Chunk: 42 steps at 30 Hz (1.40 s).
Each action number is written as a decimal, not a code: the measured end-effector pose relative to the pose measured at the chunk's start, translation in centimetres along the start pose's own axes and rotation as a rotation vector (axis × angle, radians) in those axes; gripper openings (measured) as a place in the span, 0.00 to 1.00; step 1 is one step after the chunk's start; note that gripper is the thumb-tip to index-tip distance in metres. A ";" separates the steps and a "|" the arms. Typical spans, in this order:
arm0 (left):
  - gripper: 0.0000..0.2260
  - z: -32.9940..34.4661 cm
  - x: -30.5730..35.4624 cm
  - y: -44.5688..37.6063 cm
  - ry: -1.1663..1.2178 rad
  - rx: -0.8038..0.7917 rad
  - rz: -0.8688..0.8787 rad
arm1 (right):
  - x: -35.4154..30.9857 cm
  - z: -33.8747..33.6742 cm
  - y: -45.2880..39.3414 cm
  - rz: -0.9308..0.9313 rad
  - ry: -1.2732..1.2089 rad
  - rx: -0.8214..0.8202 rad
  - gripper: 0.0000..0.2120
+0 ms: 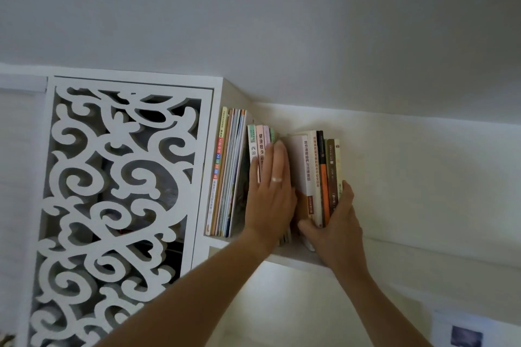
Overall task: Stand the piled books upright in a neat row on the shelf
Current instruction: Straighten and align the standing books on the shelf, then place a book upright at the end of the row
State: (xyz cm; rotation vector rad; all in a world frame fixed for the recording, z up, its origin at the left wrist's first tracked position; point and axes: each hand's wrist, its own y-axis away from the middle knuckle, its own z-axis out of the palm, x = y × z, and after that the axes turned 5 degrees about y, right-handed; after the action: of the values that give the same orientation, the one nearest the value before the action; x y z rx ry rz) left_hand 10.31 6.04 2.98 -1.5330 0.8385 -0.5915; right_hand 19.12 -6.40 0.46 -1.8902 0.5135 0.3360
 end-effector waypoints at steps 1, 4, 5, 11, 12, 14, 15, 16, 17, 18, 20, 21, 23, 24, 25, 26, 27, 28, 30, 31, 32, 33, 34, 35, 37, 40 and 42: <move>0.30 -0.1 -0.4 -1.6 -0.030 -0.025 0.004 | 0.1 0.0 0.0 -0.004 0.003 -0.003 0.55; 0.28 0.0 -0.7 -4.3 -0.139 -0.123 -0.010 | 0.1 0.0 0.0 -0.005 0.011 -0.016 0.54; 0.28 0.1 -0.6 -4.5 -0.158 -0.145 -0.022 | 0.1 0.0 0.0 -0.004 0.012 -0.020 0.54; 0.18 -1.9 1.2 -3.5 0.178 -0.041 -0.153 | 0.0 -0.2 -0.2 -0.044 0.012 -0.083 0.54; 0.15 -2.5 1.6 -2.7 0.237 0.001 -0.156 | 0.0 -0.3 -0.2 -0.050 0.008 -0.097 0.54; 0.11 -4.1 2.4 -1.3 0.452 0.057 -0.221 | 0.1 -0.4 -0.2 -0.055 -0.008 -0.118 0.53; 0.10 -5.0 2.7 -0.9 0.565 0.062 -0.284 | 0.1 -0.4 -0.2 -0.058 -0.013 -0.131 0.53; 0.11 -5.8 3.0 -0.8 0.648 0.068 -0.348 | 0.1 -0.4 -0.2 -0.061 -0.025 -0.143 0.53; 0.13 -6.5 3.1 -0.9 0.707 0.081 -0.413 | 0.0 -0.4 -0.2 -0.050 -0.037 -0.156 0.54; 0.15 -7.0 3.1 -1.2 0.763 0.085 -0.480 | -0.2 -0.3 -0.3 -0.039 -0.054 -0.167 0.54; 0.17 -7.3 2.7 -1.8 0.836 0.048 -0.596 | -0.8 0.0 -0.3 -0.016 -0.073 -0.182 0.51; 0.16 -7.4 2.3 -2.2 0.848 0.013 -0.636 | -1.2 0.1 -0.2 -0.004 -0.073 -0.184 0.50; 0.14 -7.6 1.0 -3.2 0.856 -0.078 -0.671 | -1.8 0.6 -0.1 0.032 -0.067 -0.184 0.46; 0.13 -7.8 0.3 -3.6 0.865 -0.129 -0.666 | -2.0 0.7 -0.1 0.048 -0.066 -0.191 0.45; 0.13 -8.2 -0.3 -3.8 0.883 -0.179 -0.657 | -2.3 0.6 -0.2 0.074 -0.072 -0.207 0.45; 0.13 -8.7 -0.8 -3.9 0.907 -0.216 -0.652 | -2.5 0.6 -0.4 0.096 -0.096 -0.220 0.44; 0.13 -9.2 -1.0 -3.7 0.923 -0.231 -0.646 | -2.9 0.4 -0.7 0.130 -0.125 -0.237 0.41; 0.12 -9.8 -1.0 -3.3 0.909 -0.216 -0.634 | -3.0 0.3 -1.1 0.159 -0.128 -0.242 0.39; 0.10 -10.8 -0.3 -1.7 0.804 -0.118 -0.586 | -3.1 0.1 -1.4 0.202 -0.063 -0.255 0.40; 0.10 -11.1 0.4 -0.6 0.768 -0.062 -0.564 | -3.4 -0.3 -1.2 0.232 -0.040 -0.271 0.41; 0.13 -11.5 1.2 0.6 0.761 -0.006 -0.545 | -3.6 -0.7 -1.0 0.256 -0.020 -0.283 0.41; 0.15 -11.9 1.9 1.7 0.780 0.040 -0.521 | -4.0 -1.4 -0.8 0.287 0.013 -0.289 0.40; 0.17 -12.1 2.5 2.8 0.804 0.078 -0.486 | -4.2 -2.1 -0.7 0.300 0.050 -0.292 0.38; 0.18 -12.3 3.0 3.8 0.812 0.107 -0.441 | -4.5 -3.1 -0.7 0.305 0.070 -0.307 0.35; 0.20 -12.2 3.6 5.6 0.773 0.152 -0.332 | -4.7 -5.4 -1.5 0.313 -0.013 -0.362 0.32; 0.20 -11.9 5.1 8.2 0.687 0.184 -0.114 | -4.2 -8.2 -2.2 0.378 -0.284 -0.532 0.40; 0.22 -11.9 6.5 9.7 0.604 0.199 0.035 | -3.6 -9.0 -2.0 0.471 -0.483 -0.601 0.45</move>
State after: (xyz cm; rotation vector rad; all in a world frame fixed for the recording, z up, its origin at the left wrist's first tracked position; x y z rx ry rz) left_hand 3.34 -6.52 -5.57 -1.1618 1.2140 -1.1058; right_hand 16.92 -13.53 7.02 -2.1291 0.5576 1.3438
